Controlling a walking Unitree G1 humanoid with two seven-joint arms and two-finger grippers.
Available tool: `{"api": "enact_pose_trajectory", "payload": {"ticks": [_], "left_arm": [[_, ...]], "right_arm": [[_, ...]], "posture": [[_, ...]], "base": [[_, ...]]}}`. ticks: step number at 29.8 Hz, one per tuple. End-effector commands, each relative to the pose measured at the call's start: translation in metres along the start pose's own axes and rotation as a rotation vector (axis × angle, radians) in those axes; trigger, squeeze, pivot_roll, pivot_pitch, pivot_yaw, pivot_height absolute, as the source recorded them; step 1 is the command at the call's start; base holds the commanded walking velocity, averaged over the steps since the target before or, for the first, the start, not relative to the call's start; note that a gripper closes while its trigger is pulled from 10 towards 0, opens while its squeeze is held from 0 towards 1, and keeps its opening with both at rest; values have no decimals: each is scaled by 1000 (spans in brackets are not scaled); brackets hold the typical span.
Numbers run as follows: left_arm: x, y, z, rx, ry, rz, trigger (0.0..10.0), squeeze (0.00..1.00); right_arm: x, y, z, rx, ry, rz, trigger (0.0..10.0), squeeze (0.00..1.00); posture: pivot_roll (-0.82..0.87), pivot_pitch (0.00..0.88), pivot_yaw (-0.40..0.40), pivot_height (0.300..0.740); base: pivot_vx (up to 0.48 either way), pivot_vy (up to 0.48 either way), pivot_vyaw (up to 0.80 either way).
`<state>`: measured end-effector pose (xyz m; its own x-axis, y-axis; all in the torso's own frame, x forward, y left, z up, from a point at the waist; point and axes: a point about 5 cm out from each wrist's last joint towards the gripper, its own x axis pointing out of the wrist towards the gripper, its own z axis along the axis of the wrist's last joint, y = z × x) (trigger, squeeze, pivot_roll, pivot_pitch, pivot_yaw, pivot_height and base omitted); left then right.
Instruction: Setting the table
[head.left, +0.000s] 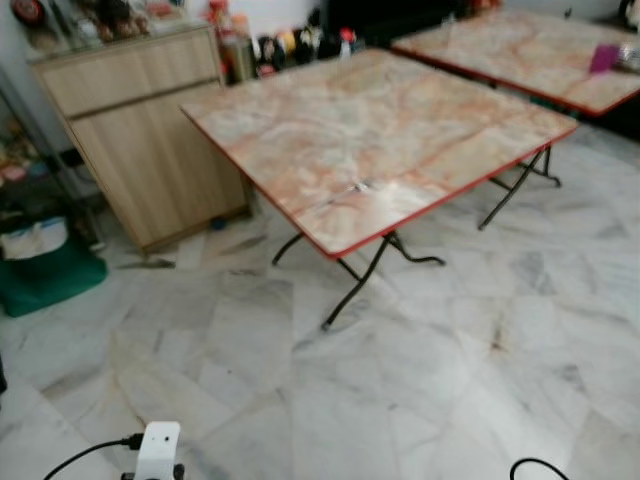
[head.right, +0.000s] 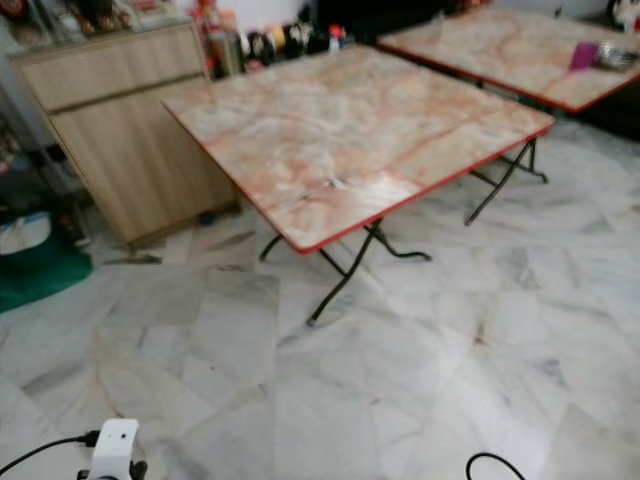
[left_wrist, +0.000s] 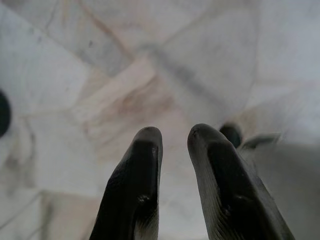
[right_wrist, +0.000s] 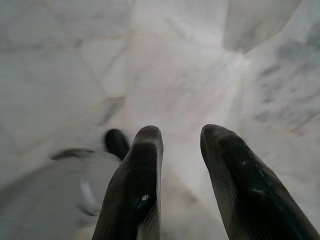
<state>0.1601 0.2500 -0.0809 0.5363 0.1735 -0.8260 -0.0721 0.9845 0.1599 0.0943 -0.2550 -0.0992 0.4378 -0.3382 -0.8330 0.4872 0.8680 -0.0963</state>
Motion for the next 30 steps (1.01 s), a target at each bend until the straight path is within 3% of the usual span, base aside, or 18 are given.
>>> {"api": "enact_pose_trajectory", "payload": {"ticks": [1, 19, 30], "left_arm": [[2, -5, 9, 7, -23, -15, 10000, 0], [2, -5, 10, -2, -20, -11, 10000, 0], [2, -7, 11, -9, -22, -12, 10000, 0]], "right_arm": [[-2, -9, -5, 3, 17, -23, 10000, 0], [-1, -10, -4, -9, 18, -37, 10000, 0], [-1, -10, -3, -5, 11, -40, 10000, 0]], "posture": [[19, 25, 49, 740], [25, 43, 46, 740], [26, 42, 42, 740]], "base": [[0, 307, -756], [0, 307, -755], [0, 304, -134]]}}
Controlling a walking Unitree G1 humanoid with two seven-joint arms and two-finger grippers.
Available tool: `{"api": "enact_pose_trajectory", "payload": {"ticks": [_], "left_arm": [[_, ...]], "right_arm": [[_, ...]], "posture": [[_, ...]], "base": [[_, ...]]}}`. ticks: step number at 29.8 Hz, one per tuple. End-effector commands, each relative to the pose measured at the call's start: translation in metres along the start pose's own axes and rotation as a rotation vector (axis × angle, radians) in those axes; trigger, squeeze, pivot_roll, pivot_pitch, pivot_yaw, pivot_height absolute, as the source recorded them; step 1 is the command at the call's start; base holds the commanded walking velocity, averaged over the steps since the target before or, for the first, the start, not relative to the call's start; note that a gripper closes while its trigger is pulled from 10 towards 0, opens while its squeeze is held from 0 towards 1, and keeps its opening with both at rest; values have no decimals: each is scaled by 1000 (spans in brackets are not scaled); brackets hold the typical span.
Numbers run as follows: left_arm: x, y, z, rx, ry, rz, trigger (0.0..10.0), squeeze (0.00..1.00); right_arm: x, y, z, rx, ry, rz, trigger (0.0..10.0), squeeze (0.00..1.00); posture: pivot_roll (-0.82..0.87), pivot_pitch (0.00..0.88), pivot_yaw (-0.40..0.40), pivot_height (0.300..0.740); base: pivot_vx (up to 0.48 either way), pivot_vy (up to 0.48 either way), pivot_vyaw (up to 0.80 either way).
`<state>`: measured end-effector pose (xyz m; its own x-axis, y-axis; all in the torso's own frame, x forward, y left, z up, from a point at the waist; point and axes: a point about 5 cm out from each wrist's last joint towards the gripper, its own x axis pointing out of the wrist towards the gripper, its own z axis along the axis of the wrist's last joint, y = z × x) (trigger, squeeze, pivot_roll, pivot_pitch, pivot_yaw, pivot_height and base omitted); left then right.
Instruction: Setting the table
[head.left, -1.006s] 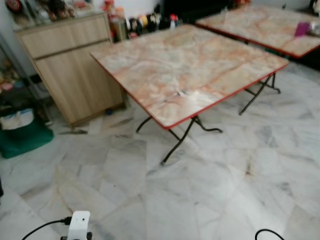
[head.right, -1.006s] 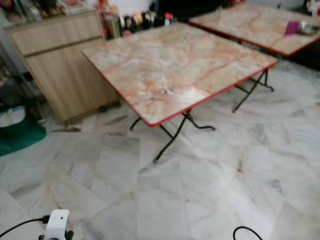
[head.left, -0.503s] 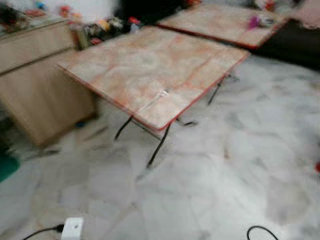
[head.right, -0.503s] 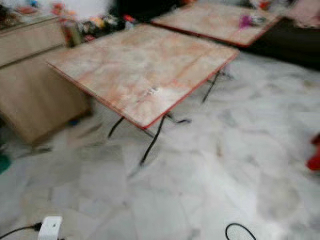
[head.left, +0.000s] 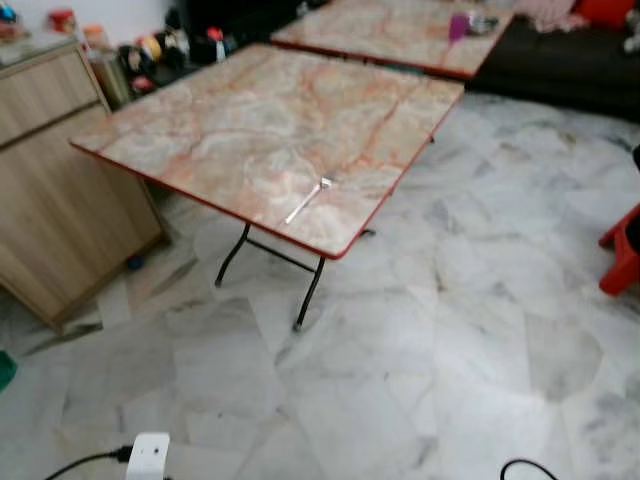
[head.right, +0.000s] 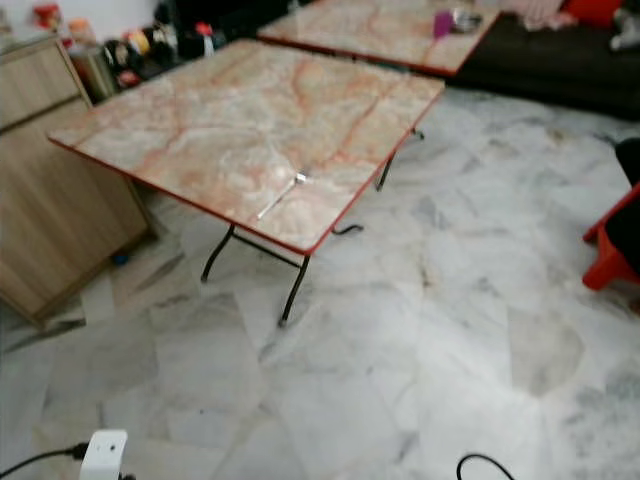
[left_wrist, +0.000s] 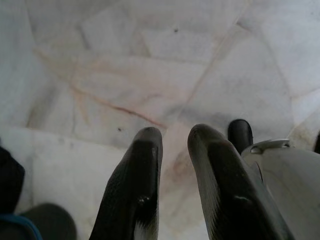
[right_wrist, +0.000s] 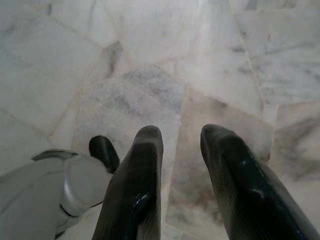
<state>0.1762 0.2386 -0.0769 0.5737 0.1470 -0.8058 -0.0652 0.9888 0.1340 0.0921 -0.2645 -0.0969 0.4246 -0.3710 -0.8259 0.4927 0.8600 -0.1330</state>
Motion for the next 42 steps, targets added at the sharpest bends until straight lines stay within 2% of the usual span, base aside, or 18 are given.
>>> {"api": "enact_pose_trajectory", "payload": {"ticks": [1, 13, 25, 33, 42], "left_arm": [[-1, 5, -5, -1, 21, 14, 10000, 0], [-1, 5, -6, -3, 21, 13, 10000, 0], [-1, 5, -5, -4, 21, 14, 10000, 0], [-1, 4, -4, -35, -10, 17, 10000, 0], [-2, 4, -1, -29, -44, 36, 10000, 0]], "right_arm": [[-1, 0, -6, 7, 17, -4, 10000, 0], [-1, -1, -6, -1, 17, -5, 10000, 0], [-1, -1, -5, -5, 12, -7, 10000, 0], [-1, -1, -4, -2, 7, -5, 10000, 0], [-1, -1, -2, -11, -3, -2, 10000, 0]], "posture": [[24, 43, 41, 740], [24, 45, 39, 740], [26, 44, 38, 740], [27, 38, 35, 740], [26, 36, 30, 740]], "base": [[0, 307, -750], [0, 307, -718], [0, 304, 0], [0, 0, 0], [36, 0, 0]]}}
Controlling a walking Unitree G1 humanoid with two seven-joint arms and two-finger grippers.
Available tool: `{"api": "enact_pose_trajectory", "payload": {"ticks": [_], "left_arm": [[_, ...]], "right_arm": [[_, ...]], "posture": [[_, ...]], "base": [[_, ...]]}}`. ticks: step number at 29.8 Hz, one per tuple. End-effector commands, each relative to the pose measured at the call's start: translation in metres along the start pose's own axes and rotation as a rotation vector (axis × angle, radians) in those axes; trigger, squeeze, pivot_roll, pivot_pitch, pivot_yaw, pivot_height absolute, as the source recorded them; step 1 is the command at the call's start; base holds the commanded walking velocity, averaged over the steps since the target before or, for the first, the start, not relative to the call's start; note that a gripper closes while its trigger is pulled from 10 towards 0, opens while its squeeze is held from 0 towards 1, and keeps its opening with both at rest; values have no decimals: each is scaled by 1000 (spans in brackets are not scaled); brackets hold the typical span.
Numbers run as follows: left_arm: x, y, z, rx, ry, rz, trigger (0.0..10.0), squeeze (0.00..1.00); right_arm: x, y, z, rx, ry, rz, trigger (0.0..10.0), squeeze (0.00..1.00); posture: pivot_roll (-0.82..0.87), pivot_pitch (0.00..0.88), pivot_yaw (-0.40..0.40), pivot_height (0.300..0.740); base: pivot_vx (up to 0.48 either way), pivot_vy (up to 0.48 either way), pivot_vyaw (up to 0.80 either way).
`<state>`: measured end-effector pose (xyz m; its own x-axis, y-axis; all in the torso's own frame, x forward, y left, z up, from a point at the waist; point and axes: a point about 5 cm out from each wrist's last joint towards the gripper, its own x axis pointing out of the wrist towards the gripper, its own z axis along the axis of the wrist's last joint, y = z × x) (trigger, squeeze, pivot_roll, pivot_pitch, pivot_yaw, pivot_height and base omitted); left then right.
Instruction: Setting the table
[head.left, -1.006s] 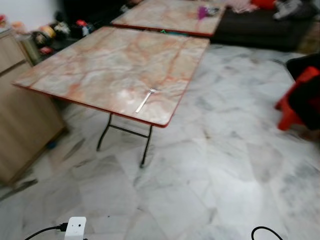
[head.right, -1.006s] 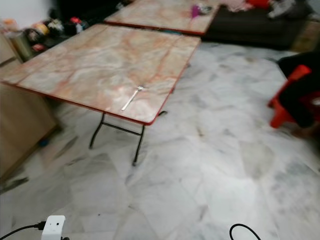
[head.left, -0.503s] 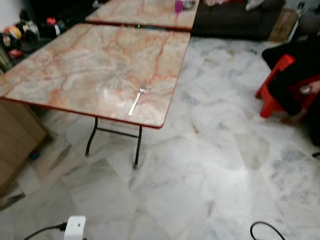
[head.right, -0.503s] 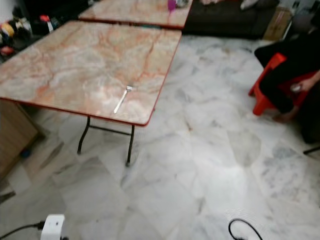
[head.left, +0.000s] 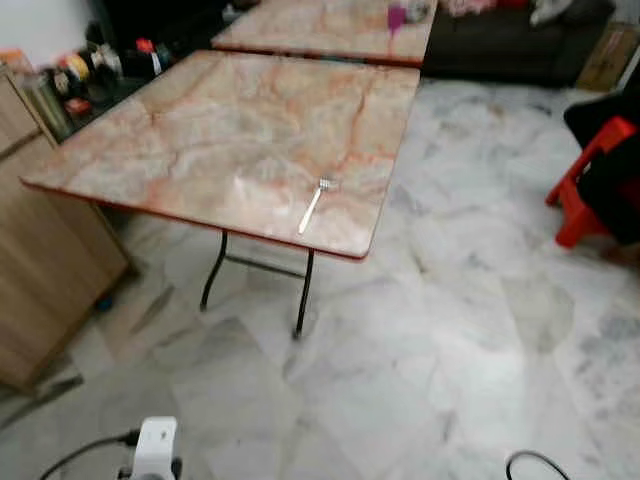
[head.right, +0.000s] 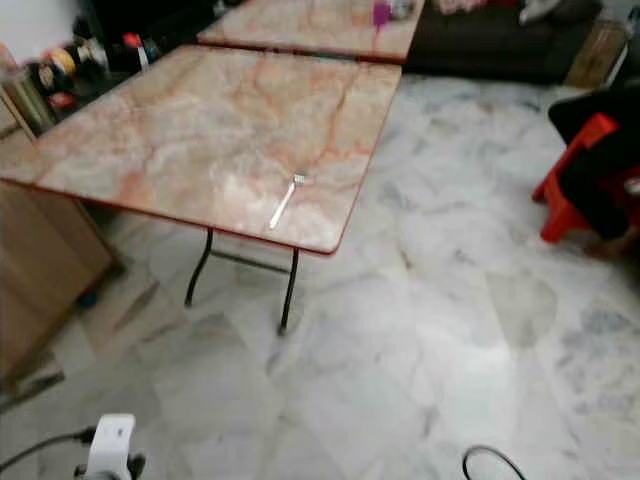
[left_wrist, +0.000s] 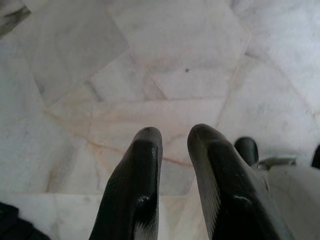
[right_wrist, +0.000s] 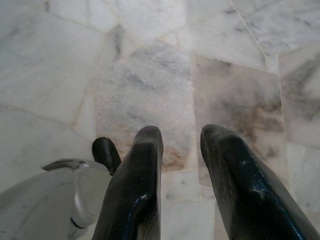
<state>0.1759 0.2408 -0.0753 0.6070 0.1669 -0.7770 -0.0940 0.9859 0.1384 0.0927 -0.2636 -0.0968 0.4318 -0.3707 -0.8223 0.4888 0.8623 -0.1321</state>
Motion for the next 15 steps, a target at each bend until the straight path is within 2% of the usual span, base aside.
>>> {"api": "enact_pose_trajectory", "payload": {"ticks": [1, 3, 5, 10, 11, 15], "left_arm": [[0, 1, -2, -9, 0, 17, 10000, 0], [0, 1, -2, -10, 3, 15, 10000, 0], [0, 1, -2, -15, 3, 17, 10000, 0], [0, 0, -2, -14, 3, 17, 10000, 0], [0, 0, -2, -16, 3, 20, 10000, 0], [0, 0, -1, -25, -8, 21, 10000, 0]], "right_arm": [[-1, -3, -2, -14, 1, -4, 10000, 0], [-1, -2, -1, -48, -1, 4, 10000, 0], [0, -3, -1, -75, -2, 8, 10000, 0], [0, -3, 0, -69, -2, 7, 10000, 0], [0, -3, -1, -26, 0, 0, 10000, 0], [-1, -3, -1, -10, -1, 0, 10000, 0]], "posture": [[25, 33, 28, 740], [25, 33, 28, 740], [25, 33, 28, 740], [24, 31, 25, 740], [23, 31, 23, 740], [24, 31, 22, 740]], "base": [[345, 0, 0], [349, 0, 0], [328, 0, 734], [307, 0, 794], [0, 0, 0], [0, 0, 0]]}}
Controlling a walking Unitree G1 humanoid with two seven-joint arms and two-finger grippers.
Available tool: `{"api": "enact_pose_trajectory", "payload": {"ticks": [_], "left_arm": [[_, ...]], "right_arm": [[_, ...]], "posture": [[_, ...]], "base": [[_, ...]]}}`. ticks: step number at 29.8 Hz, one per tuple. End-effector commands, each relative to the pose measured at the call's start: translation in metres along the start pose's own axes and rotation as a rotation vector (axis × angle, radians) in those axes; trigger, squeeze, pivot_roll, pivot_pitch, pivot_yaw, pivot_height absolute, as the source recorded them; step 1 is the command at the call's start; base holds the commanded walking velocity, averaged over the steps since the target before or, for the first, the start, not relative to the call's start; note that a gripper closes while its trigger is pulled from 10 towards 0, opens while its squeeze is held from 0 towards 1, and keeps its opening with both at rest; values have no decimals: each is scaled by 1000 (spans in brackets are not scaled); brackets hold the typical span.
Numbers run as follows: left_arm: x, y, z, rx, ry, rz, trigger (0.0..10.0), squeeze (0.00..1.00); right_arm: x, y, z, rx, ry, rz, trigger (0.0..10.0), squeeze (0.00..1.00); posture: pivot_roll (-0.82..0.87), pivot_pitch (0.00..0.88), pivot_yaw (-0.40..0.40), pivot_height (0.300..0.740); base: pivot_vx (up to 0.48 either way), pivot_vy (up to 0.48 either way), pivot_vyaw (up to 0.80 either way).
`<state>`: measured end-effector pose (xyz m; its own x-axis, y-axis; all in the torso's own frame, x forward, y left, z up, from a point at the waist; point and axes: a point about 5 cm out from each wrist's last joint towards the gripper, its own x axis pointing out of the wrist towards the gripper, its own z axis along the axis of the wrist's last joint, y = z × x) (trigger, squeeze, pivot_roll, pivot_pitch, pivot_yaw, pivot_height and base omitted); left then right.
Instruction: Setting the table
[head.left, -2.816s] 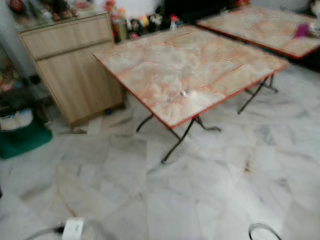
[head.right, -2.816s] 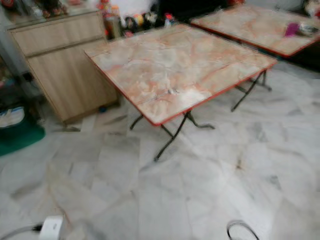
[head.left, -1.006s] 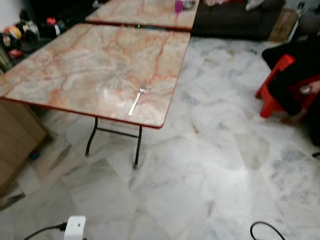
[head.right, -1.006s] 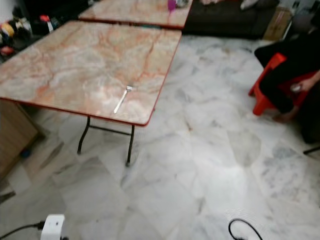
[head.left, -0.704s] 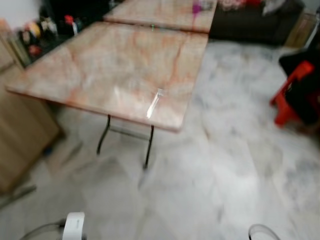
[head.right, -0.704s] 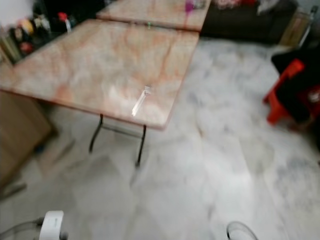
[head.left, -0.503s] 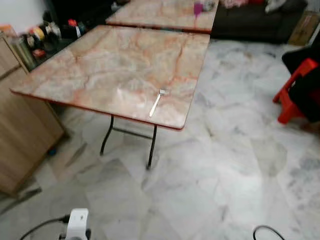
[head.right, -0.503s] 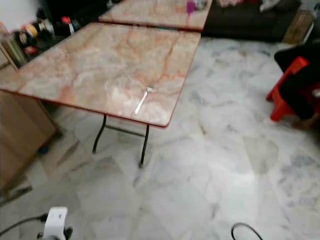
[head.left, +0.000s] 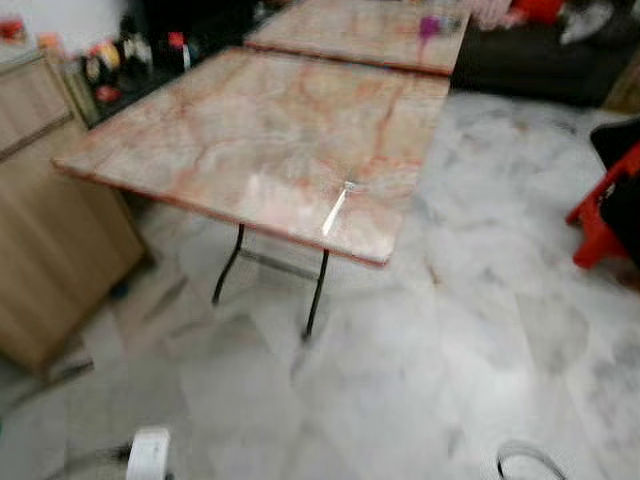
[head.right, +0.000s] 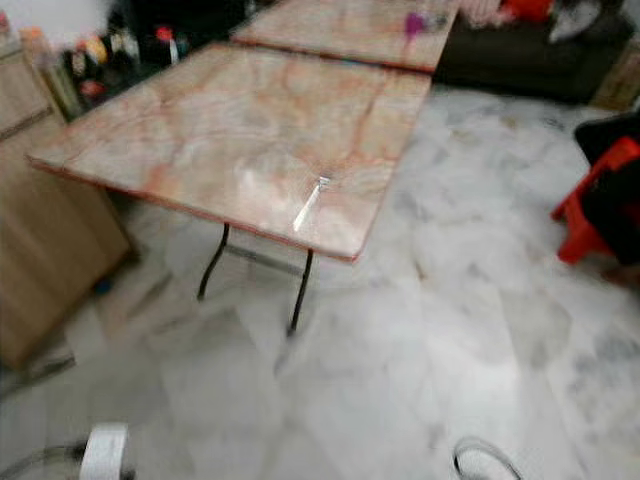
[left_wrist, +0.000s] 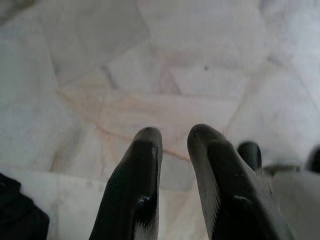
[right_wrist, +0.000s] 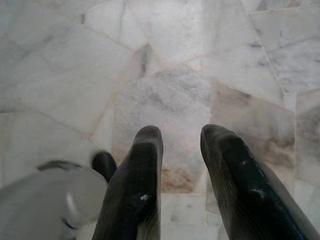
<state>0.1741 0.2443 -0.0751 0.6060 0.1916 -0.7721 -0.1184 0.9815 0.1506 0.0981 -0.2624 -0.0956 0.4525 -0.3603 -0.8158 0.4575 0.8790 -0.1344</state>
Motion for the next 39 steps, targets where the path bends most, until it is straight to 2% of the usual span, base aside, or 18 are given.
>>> {"api": "enact_pose_trajectory", "payload": {"ticks": [1, 13, 17, 19, 21, 29, 39], "left_arm": [[0, -4, 0, -17, -9, -4, 10000, 0], [0, -5, 1, -38, -22, -8, 10000, 0], [0, -6, 1, -41, -23, -7, 10000, 0], [0, -6, 1, -41, -22, -6, 10000, 0], [0, -6, 1, -41, -22, -6, 10000, 0], [0, -5, 1, -43, -22, -7, 10000, 0], [0, -5, 1, -42, -22, -10, 10000, 0]], "right_arm": [[-2, -6, -6, 20, 15, -19, 10000, 0], [-1, -7, -5, 2, 19, -20, 10000, 0], [-1, -7, -3, -39, 12, -17, 10000, 0], [-1, -7, -3, -46, 13, -18, 10000, 0], [-1, -7, -4, -14, 15, -19, 10000, 0], [-1, -7, -4, 16, 5, -18, 10000, 0], [-1, -6, -3, -31, 6, -11, 10000, 0]], "posture": [[23, 32, 22, 740], [21, 28, 18, 740], [21, 28, 16, 740], [21, 28, 16, 740], [23, 29, 16, 740], [22, 26, 17, 740], [22, 22, 18, 740]], "base": [[0, 0, 0], [0, 0, 0], [0, 0, 278], [251, 0, 775], [262, 0, 669], [270, 0, 0], [275, 0, 0]]}}
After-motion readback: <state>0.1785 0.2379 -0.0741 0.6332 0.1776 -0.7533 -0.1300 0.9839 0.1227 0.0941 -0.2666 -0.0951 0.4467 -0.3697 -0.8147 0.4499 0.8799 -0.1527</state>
